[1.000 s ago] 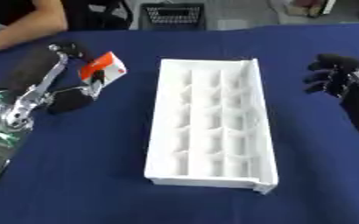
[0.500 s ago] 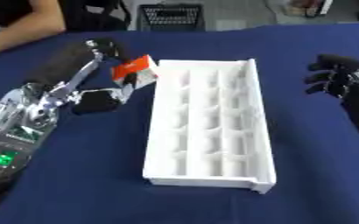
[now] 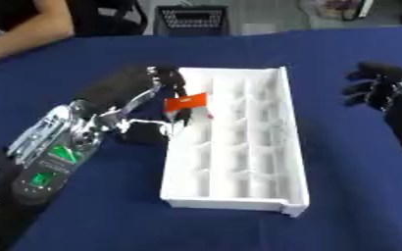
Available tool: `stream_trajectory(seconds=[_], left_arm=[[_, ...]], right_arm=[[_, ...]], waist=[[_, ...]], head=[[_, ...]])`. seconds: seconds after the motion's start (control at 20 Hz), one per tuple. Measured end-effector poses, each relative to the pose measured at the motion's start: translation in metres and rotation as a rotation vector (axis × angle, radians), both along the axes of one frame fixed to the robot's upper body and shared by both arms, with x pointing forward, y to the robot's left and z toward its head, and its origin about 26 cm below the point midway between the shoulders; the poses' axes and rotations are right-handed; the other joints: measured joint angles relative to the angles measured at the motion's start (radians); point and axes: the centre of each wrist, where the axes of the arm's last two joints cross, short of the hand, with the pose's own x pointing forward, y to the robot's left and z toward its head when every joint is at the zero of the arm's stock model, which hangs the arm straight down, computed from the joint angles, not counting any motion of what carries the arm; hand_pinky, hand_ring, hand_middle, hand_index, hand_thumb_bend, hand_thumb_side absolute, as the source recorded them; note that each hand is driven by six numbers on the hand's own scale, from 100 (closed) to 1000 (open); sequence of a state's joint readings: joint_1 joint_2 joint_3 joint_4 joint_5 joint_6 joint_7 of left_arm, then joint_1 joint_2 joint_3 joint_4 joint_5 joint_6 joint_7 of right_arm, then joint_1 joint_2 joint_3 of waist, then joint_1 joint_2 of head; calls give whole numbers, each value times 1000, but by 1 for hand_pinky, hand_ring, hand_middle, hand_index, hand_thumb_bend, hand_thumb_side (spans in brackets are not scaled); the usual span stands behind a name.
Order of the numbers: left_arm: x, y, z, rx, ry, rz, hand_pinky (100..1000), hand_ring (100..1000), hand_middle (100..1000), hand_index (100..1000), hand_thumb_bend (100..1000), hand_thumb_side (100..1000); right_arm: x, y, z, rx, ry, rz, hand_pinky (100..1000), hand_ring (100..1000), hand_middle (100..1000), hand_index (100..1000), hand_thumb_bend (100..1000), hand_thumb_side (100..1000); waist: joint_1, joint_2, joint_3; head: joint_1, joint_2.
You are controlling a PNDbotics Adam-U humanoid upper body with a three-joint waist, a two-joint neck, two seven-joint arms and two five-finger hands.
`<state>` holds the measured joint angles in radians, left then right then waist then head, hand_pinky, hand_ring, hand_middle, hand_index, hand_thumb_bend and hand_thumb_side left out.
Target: Pick up objects on the table and place them in the box.
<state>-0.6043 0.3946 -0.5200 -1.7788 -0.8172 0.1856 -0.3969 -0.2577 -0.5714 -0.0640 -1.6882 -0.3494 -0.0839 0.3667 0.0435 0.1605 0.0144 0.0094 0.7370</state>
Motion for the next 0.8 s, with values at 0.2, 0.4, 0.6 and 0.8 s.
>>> stream_trajectory(seconds=[0.2,0.4,0.6,0.8], left_arm=[[-8,-5,4,30,4,-73,890,825,817,774,679,545],[-18,-4,15,47,-27,-129,894,835,838,885,993,806],[-26,4,25,30,-65,-130,895,836,843,905,1000,874],[-32,10,32,0,-97,-114,897,838,843,901,1000,859]], right_arm=[[0,0,0,-1,-1,2,651,703,735,863,100,932],[0,0,0,-1,-1,2,651,704,735,864,100,932],[0,0,0,-1,-1,2,651,704,735,864,100,933],[0,0,0,-1,-1,1,651,704,735,864,100,934]], waist=[[0,0,0],[0,0,1],[0,0,4],[0,0,6]], head=[[0,0],[0,0],[0,0],[0,0]])
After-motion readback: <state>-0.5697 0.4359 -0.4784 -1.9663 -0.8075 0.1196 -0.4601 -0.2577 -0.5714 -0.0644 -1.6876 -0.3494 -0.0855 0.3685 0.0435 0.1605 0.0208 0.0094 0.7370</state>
